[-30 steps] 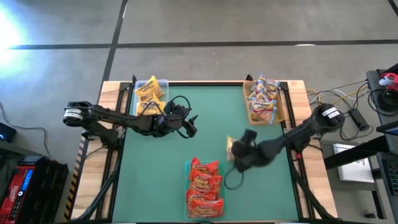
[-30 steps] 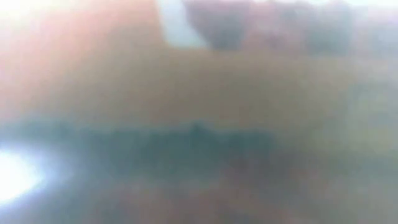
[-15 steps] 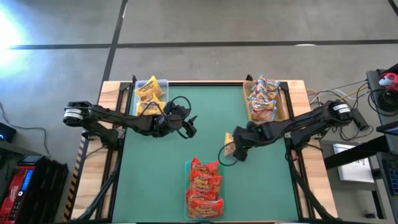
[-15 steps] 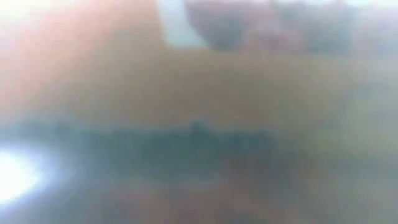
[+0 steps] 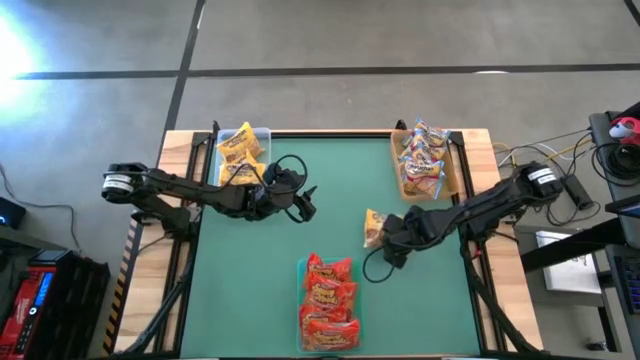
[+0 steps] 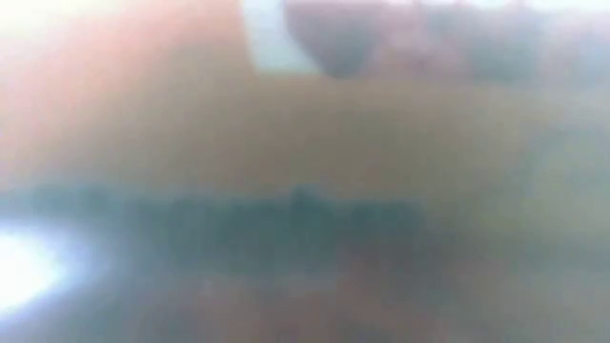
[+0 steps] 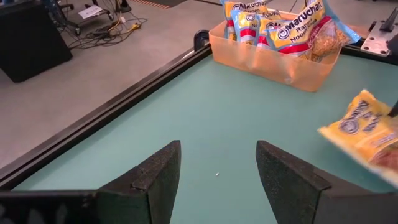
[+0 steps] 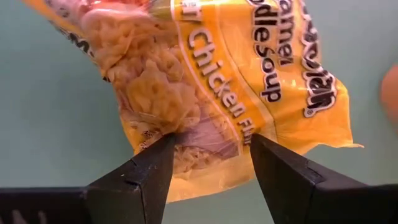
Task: Sort Maruchan noodles
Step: Put the yellow noodle pack into the transparent bin
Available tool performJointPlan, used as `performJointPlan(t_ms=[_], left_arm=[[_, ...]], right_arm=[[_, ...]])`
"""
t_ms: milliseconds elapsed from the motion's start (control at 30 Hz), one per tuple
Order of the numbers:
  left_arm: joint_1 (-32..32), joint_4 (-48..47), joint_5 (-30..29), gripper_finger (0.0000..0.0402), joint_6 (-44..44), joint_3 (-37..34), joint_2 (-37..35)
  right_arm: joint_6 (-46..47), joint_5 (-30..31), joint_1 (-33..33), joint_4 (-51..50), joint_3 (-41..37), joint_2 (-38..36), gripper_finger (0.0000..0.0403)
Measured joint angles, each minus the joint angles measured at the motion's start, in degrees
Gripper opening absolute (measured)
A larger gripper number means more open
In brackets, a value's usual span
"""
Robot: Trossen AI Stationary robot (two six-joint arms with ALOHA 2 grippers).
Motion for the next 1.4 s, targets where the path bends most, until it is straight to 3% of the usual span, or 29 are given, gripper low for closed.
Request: performJointPlan(t_ms=[167, 300, 567, 733, 900, 1100, 1400], left_arm=[[0.02, -0.49, 0.0, 0.0192, -0.01, -0.02, 0.0], [0.02, -1.07, 0.0, 0.0192, 0.56, -0.02, 0.0], [0.02, -1.65, 0.05, 0.0192, 1.82, -0.02, 0.0], [0.02, -2.06, 1.83, 0.0192, 1.22, -0.02, 0.0], [-0.01, -2.07, 1.91, 0.0192, -0.65, -0.45, 0.0], [-0.37, -4.64, 9.32, 0.0192, -2.0, -2.33, 0.04], [-0.74, 3.63, 12.03, 0.0192, -9.33, -8.94, 3.63]], right_arm=[[-5.31, 7.05, -0.74, 6.72, -0.11, 1.25, 0.0203], [-12.33, 8.58, -3.74, 14.81, -0.11, 2.16, 0.0203], [-26.38, 5.74, -13.22, 32.24, -0.09, 6.63, 0.0203], [-31.02, 0.57, -18.79, 41.27, 0.0, 10.76, 0.0203], [-34.68, 0.34, -21.73, 48.27, 0.68, 13.33, 0.0203], [-36.15, -2.42, -22.67, 48.49, 2.77, 13.71, 0.0203], [-39.92, -3.72, -24.03, 38.04, 4.13, 7.12, 0.0203]])
